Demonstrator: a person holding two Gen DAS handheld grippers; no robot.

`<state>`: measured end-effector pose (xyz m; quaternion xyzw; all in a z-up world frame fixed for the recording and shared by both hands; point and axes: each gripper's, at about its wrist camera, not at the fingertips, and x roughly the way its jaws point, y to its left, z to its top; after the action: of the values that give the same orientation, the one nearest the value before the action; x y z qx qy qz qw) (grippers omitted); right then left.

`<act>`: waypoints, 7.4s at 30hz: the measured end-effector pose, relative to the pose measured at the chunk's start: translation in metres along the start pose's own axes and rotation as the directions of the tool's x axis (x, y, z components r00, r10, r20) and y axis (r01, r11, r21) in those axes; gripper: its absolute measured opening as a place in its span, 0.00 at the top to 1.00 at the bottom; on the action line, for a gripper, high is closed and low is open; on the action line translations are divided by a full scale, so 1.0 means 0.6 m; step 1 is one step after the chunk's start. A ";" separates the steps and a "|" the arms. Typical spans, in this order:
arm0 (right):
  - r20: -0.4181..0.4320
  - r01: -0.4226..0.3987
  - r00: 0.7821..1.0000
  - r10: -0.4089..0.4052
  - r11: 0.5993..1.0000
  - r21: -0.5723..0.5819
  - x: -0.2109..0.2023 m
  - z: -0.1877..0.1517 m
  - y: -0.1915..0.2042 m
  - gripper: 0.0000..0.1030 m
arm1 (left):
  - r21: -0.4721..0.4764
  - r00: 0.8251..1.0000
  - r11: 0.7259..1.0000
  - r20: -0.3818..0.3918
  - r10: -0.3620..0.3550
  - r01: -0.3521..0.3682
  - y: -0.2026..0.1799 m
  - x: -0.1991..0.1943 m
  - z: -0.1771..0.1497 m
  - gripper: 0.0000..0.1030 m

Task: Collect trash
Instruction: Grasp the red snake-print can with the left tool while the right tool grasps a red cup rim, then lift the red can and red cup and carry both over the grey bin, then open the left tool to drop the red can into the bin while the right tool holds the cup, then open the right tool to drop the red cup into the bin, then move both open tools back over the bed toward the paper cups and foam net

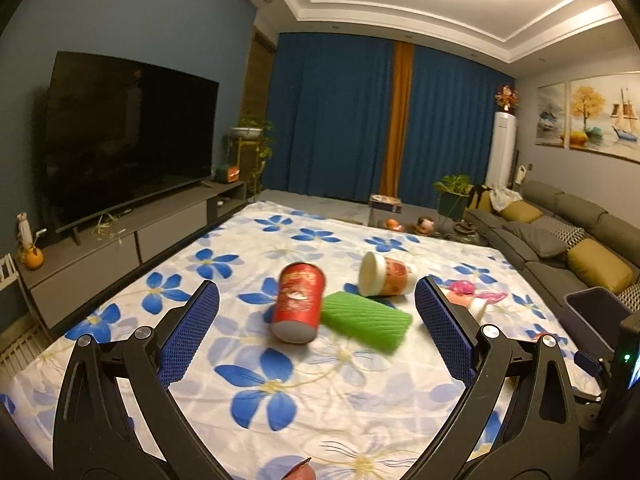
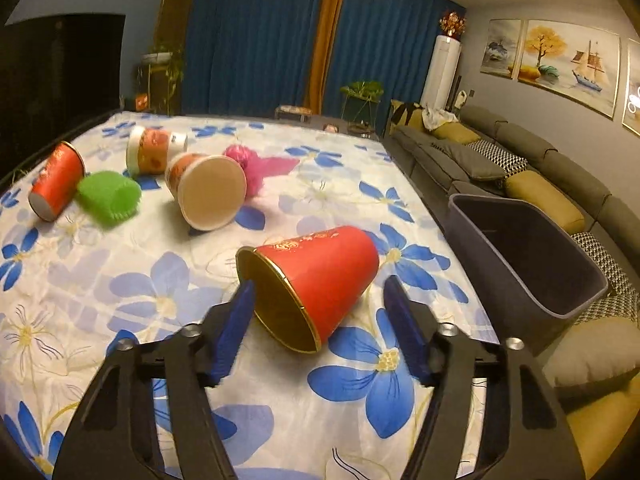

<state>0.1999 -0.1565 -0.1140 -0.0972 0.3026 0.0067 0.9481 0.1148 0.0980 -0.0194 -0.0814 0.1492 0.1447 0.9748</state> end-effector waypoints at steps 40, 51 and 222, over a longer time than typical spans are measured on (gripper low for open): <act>0.103 -0.047 0.994 0.037 0.994 0.101 -0.007 0.048 -0.021 0.96 | 0.010 0.961 1.000 -0.278 0.001 0.001 0.041 0.260 -0.032 0.18; 0.110 -0.076 0.992 0.065 0.992 0.102 -0.015 0.054 -0.010 0.96 | -0.015 0.924 0.999 -0.380 -0.051 0.049 0.045 0.294 -0.046 0.49; 0.241 0.109 0.948 -0.207 0.924 0.365 -0.116 0.041 -0.321 0.13 | 0.191 0.945 0.930 -0.157 -0.286 0.313 -0.353 0.093 -0.022 0.06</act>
<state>0.1709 -0.3377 -0.0192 0.0492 0.1554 -0.1106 0.9804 0.2273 -0.0905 -0.0247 -0.0073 0.2111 -0.0282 0.9770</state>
